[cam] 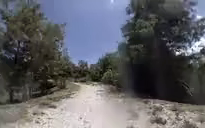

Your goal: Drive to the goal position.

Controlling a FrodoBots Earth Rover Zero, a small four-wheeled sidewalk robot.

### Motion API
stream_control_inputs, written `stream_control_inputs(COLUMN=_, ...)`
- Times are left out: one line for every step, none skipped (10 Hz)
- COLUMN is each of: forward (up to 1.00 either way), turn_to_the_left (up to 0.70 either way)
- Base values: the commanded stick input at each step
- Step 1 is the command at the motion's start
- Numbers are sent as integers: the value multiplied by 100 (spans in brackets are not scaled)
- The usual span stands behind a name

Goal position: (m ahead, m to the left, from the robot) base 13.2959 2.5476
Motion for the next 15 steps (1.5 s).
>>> stream_control_inputs(forward=85, turn_to_the_left=-1)
stream_control_inputs(forward=85, turn_to_the_left=2)
stream_control_inputs(forward=85, turn_to_the_left=9)
stream_control_inputs(forward=85, turn_to_the_left=33)
stream_control_inputs(forward=85, turn_to_the_left=21)
stream_control_inputs(forward=85, turn_to_the_left=7)
stream_control_inputs(forward=85, turn_to_the_left=-1)
stream_control_inputs(forward=85, turn_to_the_left=-1)
stream_control_inputs(forward=85, turn_to_the_left=-1)
stream_control_inputs(forward=85, turn_to_the_left=-1)
stream_control_inputs(forward=85, turn_to_the_left=-1)
stream_control_inputs(forward=85, turn_to_the_left=-1)
stream_control_inputs(forward=85, turn_to_the_left=-1)
stream_control_inputs(forward=85, turn_to_the_left=-1)
stream_control_inputs(forward=85, turn_to_the_left=-1)
